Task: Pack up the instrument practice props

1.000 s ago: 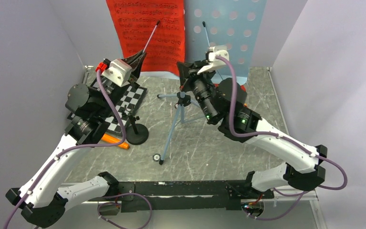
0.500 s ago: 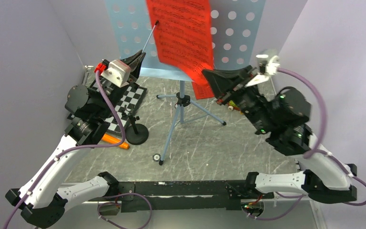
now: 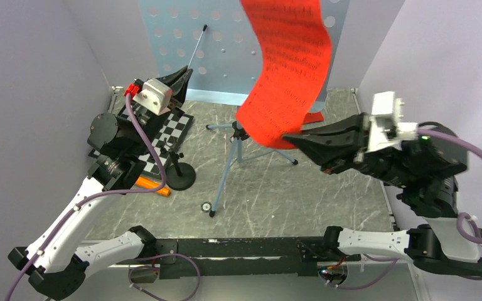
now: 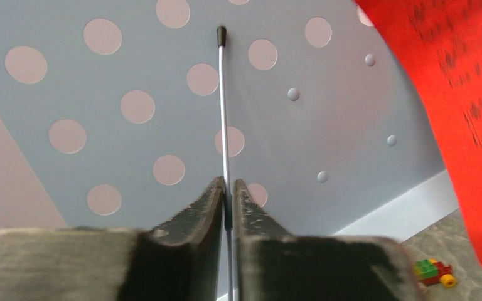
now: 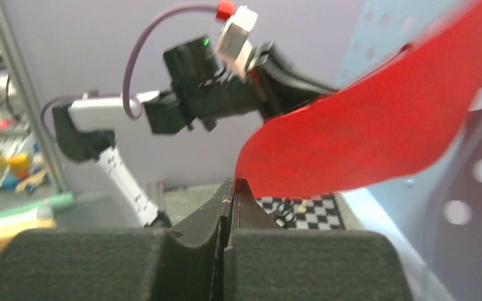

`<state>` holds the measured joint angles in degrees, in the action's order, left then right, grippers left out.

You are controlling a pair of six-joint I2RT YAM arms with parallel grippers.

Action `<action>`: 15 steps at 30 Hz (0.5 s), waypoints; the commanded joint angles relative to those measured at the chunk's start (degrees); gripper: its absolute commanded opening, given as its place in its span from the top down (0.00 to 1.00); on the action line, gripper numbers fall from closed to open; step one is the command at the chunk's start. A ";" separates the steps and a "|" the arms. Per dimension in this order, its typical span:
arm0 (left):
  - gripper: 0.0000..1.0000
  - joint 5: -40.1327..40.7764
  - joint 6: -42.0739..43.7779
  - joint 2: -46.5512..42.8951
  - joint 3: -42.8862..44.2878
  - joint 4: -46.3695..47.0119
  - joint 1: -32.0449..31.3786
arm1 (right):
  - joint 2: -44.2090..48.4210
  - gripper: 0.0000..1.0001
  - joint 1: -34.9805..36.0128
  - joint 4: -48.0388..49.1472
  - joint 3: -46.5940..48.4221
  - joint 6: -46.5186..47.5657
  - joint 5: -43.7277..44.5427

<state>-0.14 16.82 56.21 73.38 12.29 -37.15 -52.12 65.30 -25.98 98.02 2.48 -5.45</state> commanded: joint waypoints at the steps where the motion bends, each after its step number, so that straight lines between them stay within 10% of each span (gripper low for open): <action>1: 0.75 0.80 -1.18 -0.55 -1.06 5.28 0.12 | -5.87 1.00 0.11 -11.98 0.66 2.20 -9.88; 7: 0.28 1.29 -1.93 -2.23 -2.65 5.03 0.14 | -6.43 1.00 0.09 -15.09 -4.96 4.04 -10.70; 15: 0.11 1.86 -4.60 -7.11 -5.57 3.22 0.12 | -5.12 1.00 0.14 -20.03 -15.63 5.78 -7.36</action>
<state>0.67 14.70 52.64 68.66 14.39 -37.15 -59.44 65.30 -43.09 86.17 6.96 -14.57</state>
